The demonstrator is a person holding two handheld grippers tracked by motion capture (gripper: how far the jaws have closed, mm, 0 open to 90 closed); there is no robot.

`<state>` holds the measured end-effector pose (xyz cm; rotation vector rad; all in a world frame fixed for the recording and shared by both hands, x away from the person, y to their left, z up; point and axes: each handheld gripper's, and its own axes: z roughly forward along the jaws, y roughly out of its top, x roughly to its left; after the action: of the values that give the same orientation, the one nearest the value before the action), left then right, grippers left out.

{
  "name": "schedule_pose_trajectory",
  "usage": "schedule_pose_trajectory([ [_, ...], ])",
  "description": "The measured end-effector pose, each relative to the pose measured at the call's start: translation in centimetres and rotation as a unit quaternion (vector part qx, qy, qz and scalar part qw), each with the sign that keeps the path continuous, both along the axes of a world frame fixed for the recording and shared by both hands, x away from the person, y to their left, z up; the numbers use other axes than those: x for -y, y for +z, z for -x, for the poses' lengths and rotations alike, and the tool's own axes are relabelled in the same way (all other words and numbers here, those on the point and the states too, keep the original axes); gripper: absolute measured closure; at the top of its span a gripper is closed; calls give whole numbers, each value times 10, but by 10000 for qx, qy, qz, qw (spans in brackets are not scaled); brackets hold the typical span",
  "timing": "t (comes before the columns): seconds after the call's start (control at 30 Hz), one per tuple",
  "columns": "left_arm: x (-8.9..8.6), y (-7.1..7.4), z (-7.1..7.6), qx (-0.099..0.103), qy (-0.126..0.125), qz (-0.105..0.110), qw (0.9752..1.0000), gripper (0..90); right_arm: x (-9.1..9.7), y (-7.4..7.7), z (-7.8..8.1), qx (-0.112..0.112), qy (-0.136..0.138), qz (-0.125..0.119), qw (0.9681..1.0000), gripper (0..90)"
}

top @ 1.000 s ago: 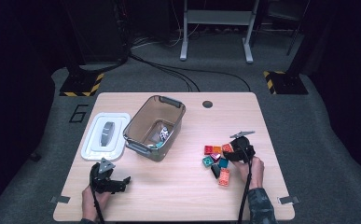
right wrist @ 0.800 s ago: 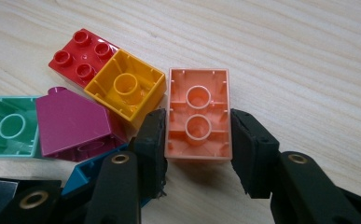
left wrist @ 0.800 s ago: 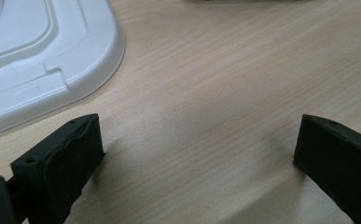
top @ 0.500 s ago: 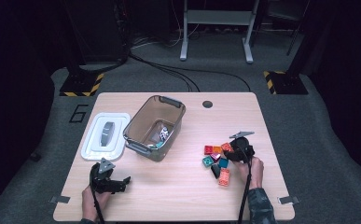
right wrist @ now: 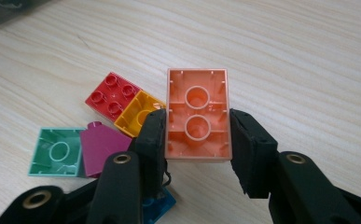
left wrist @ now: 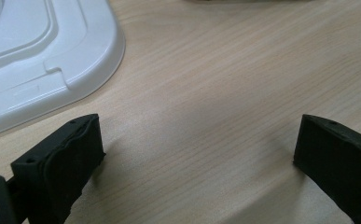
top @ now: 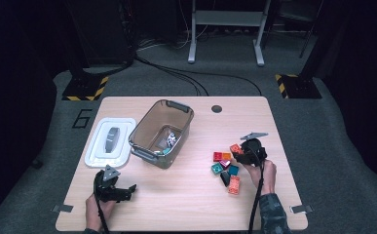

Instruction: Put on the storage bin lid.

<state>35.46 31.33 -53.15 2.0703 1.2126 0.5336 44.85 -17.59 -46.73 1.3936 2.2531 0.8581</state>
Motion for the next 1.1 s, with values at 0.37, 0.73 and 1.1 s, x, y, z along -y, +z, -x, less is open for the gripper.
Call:
schedule_pose_trajectory([
  [0.37, 0, 0, 0, -29, 0, 5, 10000, 10, -5, 22, -2, 97, 157, -153, 9997, 587],
  [0.73, 0, 0, 0, -29, 0, 4, 10000, 10, -15, 43, -6, 207, 466, -343, 9981, 587],
  [1.1, 0, 0, 0, -20, -5, 6, 10000, 10, -33, 69, -11, 315, 643, -346, 9968, 587],
])
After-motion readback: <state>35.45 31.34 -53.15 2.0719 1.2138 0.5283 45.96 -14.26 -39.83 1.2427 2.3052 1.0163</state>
